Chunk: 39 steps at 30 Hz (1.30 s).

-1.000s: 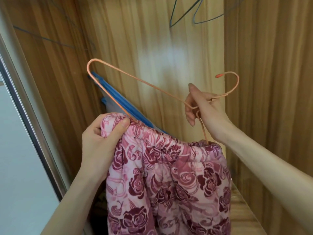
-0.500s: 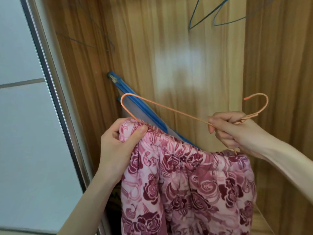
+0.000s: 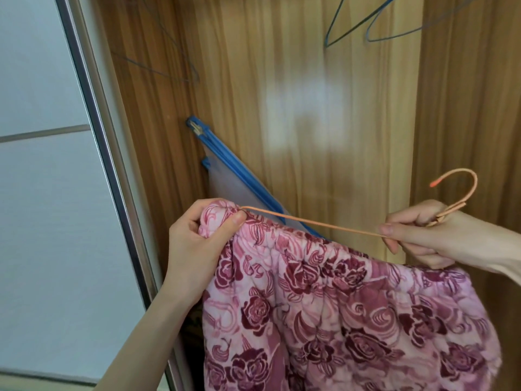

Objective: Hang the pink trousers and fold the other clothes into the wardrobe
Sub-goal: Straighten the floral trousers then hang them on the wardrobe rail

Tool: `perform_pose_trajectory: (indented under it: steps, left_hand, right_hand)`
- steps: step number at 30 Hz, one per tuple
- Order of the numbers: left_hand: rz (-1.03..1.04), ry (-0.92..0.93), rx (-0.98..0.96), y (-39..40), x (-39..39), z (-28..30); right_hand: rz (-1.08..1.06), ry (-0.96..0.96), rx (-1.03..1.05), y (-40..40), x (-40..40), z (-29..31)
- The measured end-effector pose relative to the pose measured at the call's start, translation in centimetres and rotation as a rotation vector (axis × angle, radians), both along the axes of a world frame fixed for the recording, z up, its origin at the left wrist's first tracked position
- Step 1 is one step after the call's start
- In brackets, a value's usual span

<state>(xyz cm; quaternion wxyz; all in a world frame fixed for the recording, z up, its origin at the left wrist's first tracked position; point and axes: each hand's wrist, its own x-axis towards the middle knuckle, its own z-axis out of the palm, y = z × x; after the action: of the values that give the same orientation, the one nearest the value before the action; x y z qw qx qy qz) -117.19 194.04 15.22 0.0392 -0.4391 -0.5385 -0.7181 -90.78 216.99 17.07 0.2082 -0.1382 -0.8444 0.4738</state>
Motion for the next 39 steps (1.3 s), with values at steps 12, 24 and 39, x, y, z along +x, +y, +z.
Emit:
perform_pose_trajectory:
  steps: [12, 24, 39]
  left_hand:
    - [-0.068, 0.272, -0.218, 1.2, 0.9, 1.3]
    - [-0.278, 0.521, -0.689, 1.8, 2.3, 0.2]
    - [0.222, 0.467, -0.225, 1.7, 1.0, 0.0]
  right_hand:
    - [0.119, -0.245, 0.177, -3.6, -3.5, 1.7]
    - [0.016, -0.015, 0.073, -3.6, -4.9, 2.2]
    - [-0.260, 0.014, 0.484, -0.1, 1.0, 0.7]
